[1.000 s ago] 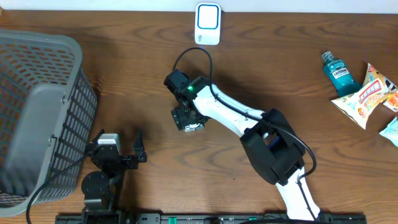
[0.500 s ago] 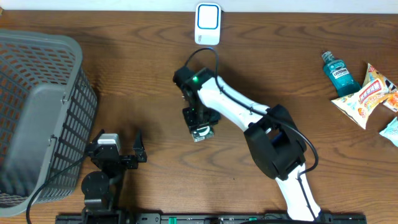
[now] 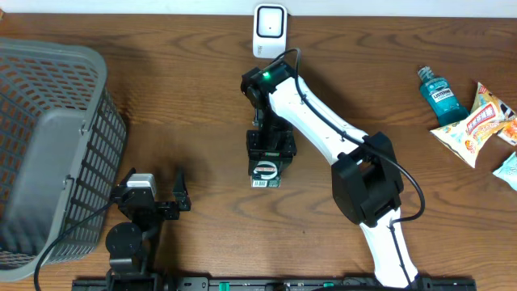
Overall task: Scan the item barcode
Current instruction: 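Lift the green tin and hold it in front of the scanner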
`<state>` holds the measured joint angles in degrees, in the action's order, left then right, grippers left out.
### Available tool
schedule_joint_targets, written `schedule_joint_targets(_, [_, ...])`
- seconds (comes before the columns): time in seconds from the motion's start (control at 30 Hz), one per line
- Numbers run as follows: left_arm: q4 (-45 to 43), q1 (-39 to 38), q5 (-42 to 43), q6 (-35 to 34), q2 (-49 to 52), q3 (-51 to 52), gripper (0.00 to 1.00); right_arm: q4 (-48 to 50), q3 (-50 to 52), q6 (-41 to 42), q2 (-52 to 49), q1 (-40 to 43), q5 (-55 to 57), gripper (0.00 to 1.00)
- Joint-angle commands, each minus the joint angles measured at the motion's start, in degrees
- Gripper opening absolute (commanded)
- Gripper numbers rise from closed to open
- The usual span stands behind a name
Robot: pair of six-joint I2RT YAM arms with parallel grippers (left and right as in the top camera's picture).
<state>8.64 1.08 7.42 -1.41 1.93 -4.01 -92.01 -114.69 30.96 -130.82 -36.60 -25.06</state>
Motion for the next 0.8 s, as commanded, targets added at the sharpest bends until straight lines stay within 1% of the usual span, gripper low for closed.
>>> schedule_joint_targets(0.0, [1.51, 0.31, 0.72, 0.76, -0.2, 0.9, 1.0, -0.57, -0.79, 2.43, 0.2, 0.37, -3.98, 0.33])
schedule_joint_targets(0.1, [1.51, 0.28, 0.72, 0.76, -0.2, 0.9, 1.0, -0.35, -0.79, 2.4, 0.2, 0.42, -3.65, 0.29])
schedule_joint_targets(0.2, [1.51, 0.28, 0.72, 0.76, -0.2, 0.9, 1.0, 1.75, -0.81, 2.43, 0.2, 0.9, -1.38, 0.22])
schedule_joint_targets(0.4, [1.51, 0.28, 0.72, 0.76, -0.2, 0.9, 1.0, 10.73, -1.66, 2.38, 0.2, 3.96, 0.46, 0.19])
schedule_joint_targets(0.43, [1.51, 0.28, 0.72, 0.76, -0.2, 0.9, 1.0, 12.98, -2.12, 2.36, 0.2, 4.74, 1.16, 0.19])
schedule_joint_targets(0.47, [1.51, 0.28, 0.72, 0.76, -0.2, 0.9, 1.0, 17.55, -2.95, 2.21, 0.2, 6.21, 3.96, 0.18])
schedule_joint_targets(0.5, [1.51, 0.28, 0.72, 0.76, -0.2, 0.9, 1.0, 19.89, -3.34, 2.21, 0.2, 6.84, 5.97, 0.15])
schedule_joint_targets(0.53, [1.51, 0.31, 0.72, 0.76, -0.2, 0.9, 1.0, 23.08, -3.69, 2.21, 0.2, 7.52, 8.66, 0.15])
schedule_joint_targets(0.77, [1.51, 0.28, 0.72, 0.76, -0.2, 0.9, 1.0, 44.63, -3.8, 2.19, 0.2, 9.64, 20.09, 0.17])
